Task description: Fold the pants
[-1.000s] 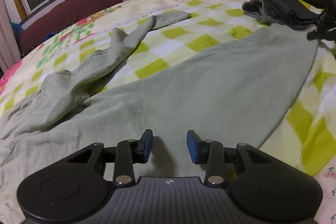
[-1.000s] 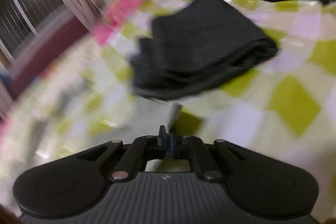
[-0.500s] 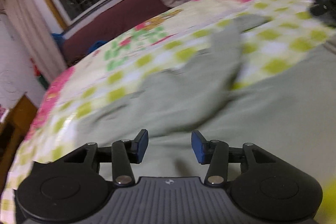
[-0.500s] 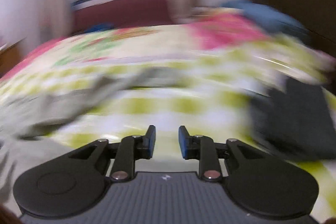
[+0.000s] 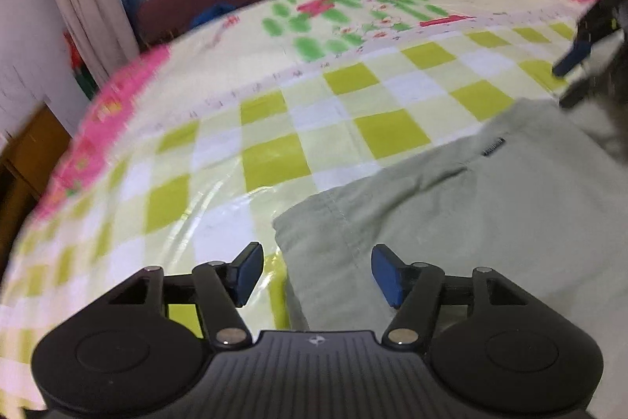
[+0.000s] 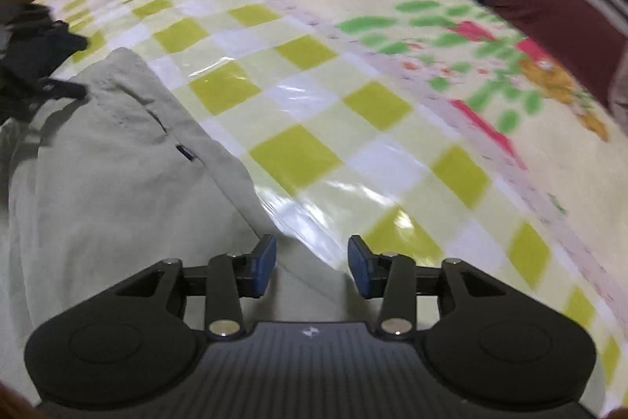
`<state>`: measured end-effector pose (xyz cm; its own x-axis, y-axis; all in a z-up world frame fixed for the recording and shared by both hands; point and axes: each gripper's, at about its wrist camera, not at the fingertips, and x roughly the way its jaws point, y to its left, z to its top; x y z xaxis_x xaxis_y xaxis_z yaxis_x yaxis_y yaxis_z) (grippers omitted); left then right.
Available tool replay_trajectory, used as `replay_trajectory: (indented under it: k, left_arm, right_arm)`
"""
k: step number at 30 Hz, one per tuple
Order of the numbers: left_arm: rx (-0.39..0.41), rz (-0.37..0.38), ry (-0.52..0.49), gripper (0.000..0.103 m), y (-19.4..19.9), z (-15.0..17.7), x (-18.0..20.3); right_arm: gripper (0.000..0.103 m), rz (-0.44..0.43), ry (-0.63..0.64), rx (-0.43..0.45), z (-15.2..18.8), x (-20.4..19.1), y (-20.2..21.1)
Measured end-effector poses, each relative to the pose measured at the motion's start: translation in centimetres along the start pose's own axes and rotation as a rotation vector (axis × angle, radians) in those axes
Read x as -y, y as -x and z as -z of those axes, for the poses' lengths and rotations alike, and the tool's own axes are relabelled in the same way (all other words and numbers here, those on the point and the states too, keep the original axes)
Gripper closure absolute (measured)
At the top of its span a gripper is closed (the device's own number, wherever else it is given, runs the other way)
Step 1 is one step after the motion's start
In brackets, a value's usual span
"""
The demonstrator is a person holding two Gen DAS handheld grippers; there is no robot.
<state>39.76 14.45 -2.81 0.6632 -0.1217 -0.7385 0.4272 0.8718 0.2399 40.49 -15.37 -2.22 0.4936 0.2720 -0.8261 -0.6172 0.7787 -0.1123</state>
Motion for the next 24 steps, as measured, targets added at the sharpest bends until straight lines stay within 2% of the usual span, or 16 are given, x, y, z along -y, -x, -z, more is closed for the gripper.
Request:
replay_trajectory:
  k: [2, 4, 6, 7, 8, 9, 10, 11, 12, 15, 17, 20, 24]
  left_arm:
    - [-0.020, 0.050, 0.028, 0.024, -1.1, -0.2, -0.7]
    - [-0.029, 0.077, 0.037, 0.014, -2.2, -0.4, -1.0]
    - [-0.046, 0.087, 0.060, 0.010, -3.3, -0.5, -1.0]
    - [-0.056, 0.087, 0.069, 0.011, -3.6, -0.6, -1.0]
    - [-0.060, 0.083, 0.073, 0.019, -3.7, -0.6, -0.8]
    - [-0.057, 0.087, 0.072, 0.033, -3.4, -0.6, -0.4]
    - [-0.052, 0.090, 0.065, 0.040, -3.0, -0.6, 0.0]
    - [-0.052, 0.090, 0.054, 0.050, -2.9, -0.6, 0.4]
    - [-0.056, 0.079, 0.042, 0.057, -2.7, -0.8, 0.8]
    - [-0.053, 0.052, 0.011, 0.067, -1.9, -1.3, 1.6]
    - [-0.034, 0.042, 0.005, 0.069, -0.8, -1.4, 1.7]
    - [0.023, 0.037, 0.018, 0.070, 2.3, -1.3, 1.5]
    - [0.130, 0.054, 0.053, 0.071, 9.4, 0.6, 1.3]
  right_arm:
    - [0.057, -0.035, 0.020, -0.050, -0.4, 0.1, -1.3]
    - [0.056, -0.051, 0.058, -0.108, -0.7, -0.1, -2.8]
    - [0.043, -0.042, 0.079, -0.129, -0.4, -0.1, -3.7]
    - [0.043, -0.036, 0.075, -0.127, -0.3, 0.0, -3.9]
    - [0.043, -0.041, 0.058, -0.126, -0.2, 0.2, -4.0]
    - [0.053, -0.044, 0.034, -0.123, 0.0, 0.3, -4.0]
    - [0.071, -0.054, 0.018, -0.119, 0.2, 0.2, -3.8]
    - [0.081, -0.067, 0.012, -0.117, 0.4, -0.1, -3.5]
    - [0.099, -0.075, 0.005, -0.122, 0.4, -0.3, -3.3]
    - [0.101, -0.062, 0.003, -0.137, 0.4, -0.9, -2.5]
    - [0.101, -0.039, 0.014, -0.126, 0.3, -1.1, -1.4]
    - [0.101, -0.028, -0.006, -0.059, 0.3, -0.9, 1.6]
    - [0.101, -0.038, -0.067, 0.066, 1.2, -1.7, 8.0]
